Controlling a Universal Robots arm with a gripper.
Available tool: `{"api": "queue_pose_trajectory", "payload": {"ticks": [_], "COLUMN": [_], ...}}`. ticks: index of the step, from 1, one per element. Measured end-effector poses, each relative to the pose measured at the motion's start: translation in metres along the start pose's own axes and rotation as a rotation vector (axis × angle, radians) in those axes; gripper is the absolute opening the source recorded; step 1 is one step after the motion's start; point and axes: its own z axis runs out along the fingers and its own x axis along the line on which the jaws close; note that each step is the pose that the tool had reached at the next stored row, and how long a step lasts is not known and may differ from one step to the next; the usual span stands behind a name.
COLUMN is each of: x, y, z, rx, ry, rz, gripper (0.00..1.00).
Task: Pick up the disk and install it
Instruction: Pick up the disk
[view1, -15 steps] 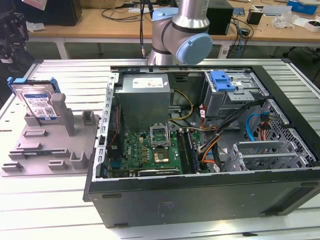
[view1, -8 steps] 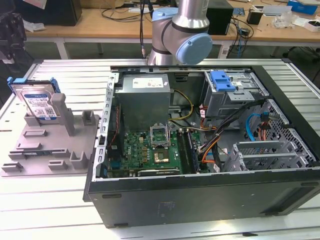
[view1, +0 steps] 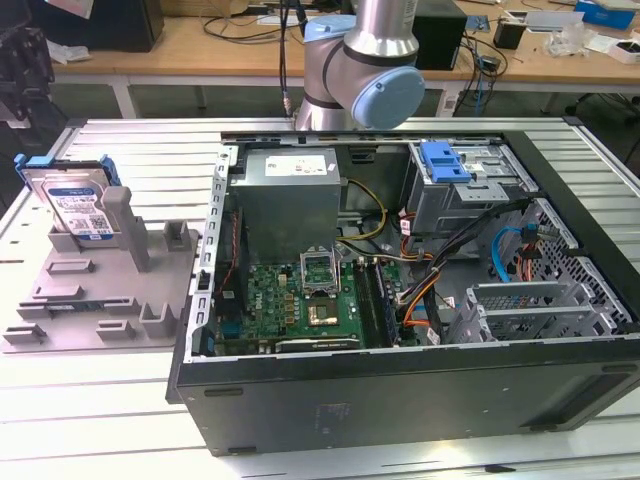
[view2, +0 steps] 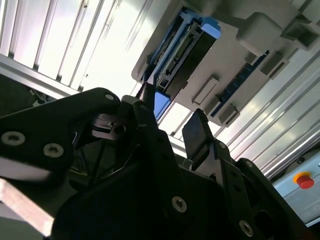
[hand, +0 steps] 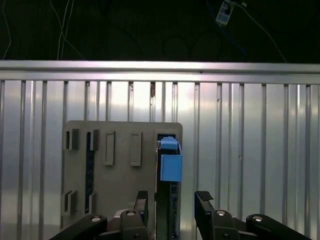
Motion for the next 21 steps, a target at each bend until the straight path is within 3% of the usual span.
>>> {"api": "queue_pose_trajectory", "payload": {"ticks": [7,13,21], "x": [-0.0001,-0.0003,-0.0001], "y": [0.0006,0.0085,0.0126], "z": [0.0004,0.0022,0.0104], "rx": [0.0007,0.0079,0.01], "ry": [-0.0002,-0.0038,-0.0039], "rz": [0.001,0.001,0.001], "gripper": [0.5,0.5,0.5]}}
